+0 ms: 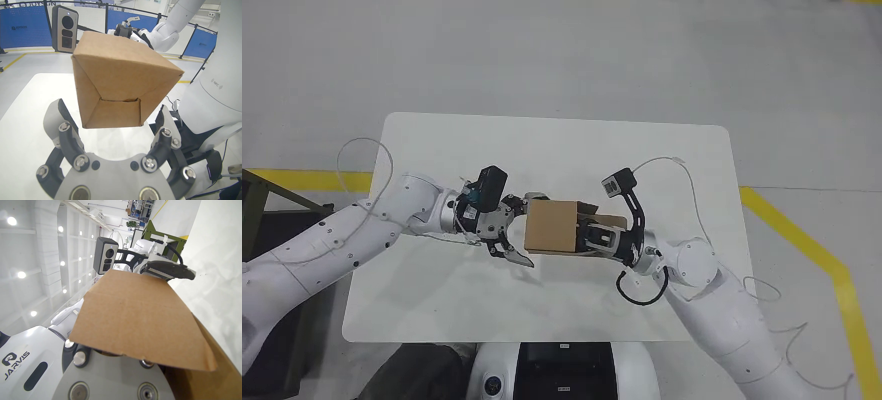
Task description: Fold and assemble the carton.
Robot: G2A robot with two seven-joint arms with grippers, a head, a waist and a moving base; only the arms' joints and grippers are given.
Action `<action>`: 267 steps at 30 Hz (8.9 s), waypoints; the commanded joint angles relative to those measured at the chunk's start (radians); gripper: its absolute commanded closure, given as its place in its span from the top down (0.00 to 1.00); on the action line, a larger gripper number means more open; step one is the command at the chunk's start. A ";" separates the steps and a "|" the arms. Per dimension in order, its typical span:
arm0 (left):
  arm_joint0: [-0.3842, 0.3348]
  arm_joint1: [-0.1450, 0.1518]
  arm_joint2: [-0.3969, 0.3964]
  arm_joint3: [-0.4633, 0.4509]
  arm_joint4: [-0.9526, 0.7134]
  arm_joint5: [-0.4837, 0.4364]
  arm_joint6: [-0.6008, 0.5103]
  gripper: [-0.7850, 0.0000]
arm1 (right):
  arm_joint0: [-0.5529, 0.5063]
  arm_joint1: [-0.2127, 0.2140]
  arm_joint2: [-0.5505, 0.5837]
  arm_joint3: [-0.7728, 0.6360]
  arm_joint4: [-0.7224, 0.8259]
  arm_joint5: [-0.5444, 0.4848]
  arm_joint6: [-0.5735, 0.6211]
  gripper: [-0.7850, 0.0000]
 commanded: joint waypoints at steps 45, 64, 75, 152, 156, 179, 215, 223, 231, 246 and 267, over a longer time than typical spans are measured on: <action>0.017 0.044 -0.002 0.135 -0.063 0.000 0.163 0.71 | -0.114 0.024 0.151 -0.094 0.027 0.001 -0.055 0.53; 0.057 0.050 -0.047 0.141 -0.100 0.000 0.187 0.49 | -0.151 0.027 0.168 -0.088 0.065 0.029 -0.085 0.83; 0.058 0.058 -0.035 0.099 -0.045 0.000 0.183 0.48 | -0.060 0.017 0.127 -0.020 0.111 0.073 -0.021 0.76; 0.001 0.050 -0.018 0.042 -0.014 0.000 -0.025 0.78 | 0.064 0.008 0.023 -0.001 0.037 0.290 0.073 0.17; 0.003 0.049 -0.016 0.046 -0.022 0.000 -0.019 0.75 | 0.063 0.008 0.030 0.001 0.049 0.280 0.062 0.55; 0.026 0.046 -0.051 0.138 -0.073 0.000 0.041 0.56 | -0.076 0.032 0.146 -0.112 0.123 0.212 0.072 1.00; 0.092 0.032 -0.136 0.053 -0.024 0.000 -0.010 0.58 | -0.013 0.007 0.097 -0.018 0.222 0.110 0.048 1.00; 0.104 0.041 -0.135 0.052 -0.012 0.000 0.015 0.59 | -0.048 0.020 0.193 -0.052 0.207 0.102 -0.016 1.00; 0.112 0.050 -0.130 0.036 0.003 0.000 0.033 0.58 | -0.001 0.012 0.169 -0.011 0.208 0.125 -0.042 1.00; 0.110 0.053 -0.139 0.044 -0.006 0.000 0.038 0.53 | 0.001 -0.002 0.086 -0.023 0.209 0.117 0.011 1.00; 0.130 0.046 -0.170 0.039 -0.008 0.000 0.045 0.60 | -0.018 -0.021 0.044 -0.046 0.180 0.049 -0.093 1.00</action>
